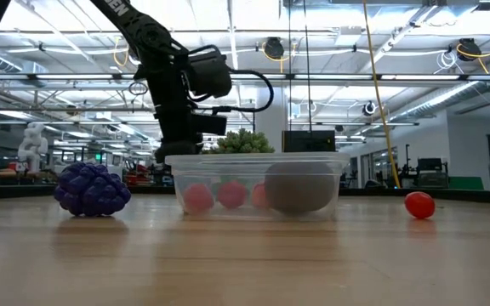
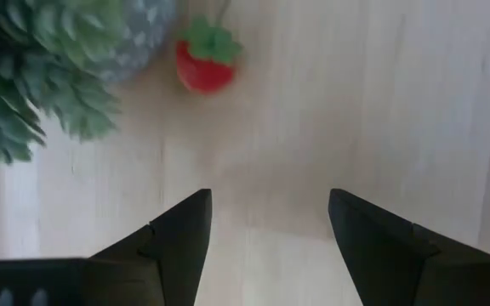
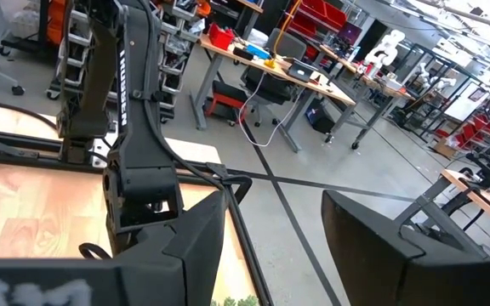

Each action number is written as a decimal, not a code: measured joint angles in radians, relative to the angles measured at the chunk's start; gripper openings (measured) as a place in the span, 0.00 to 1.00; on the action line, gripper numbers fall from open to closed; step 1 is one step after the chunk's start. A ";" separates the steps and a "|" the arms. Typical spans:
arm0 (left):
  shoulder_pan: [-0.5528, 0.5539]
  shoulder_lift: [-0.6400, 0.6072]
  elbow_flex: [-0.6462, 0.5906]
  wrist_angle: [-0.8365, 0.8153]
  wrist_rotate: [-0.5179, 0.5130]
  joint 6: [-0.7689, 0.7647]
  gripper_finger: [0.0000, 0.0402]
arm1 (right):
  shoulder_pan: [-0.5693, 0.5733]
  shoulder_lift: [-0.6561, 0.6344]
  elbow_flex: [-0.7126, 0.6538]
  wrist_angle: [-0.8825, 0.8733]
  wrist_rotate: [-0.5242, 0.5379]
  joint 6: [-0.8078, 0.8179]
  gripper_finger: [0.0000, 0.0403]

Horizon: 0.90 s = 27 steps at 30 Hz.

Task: Pick and placing Produce into tupperware
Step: Put the top red strawberry into the bin

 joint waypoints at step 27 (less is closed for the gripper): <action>-0.044 0.000 0.000 0.234 0.039 -0.670 0.61 | 0.000 0.000 0.000 -0.001 0.000 0.000 0.47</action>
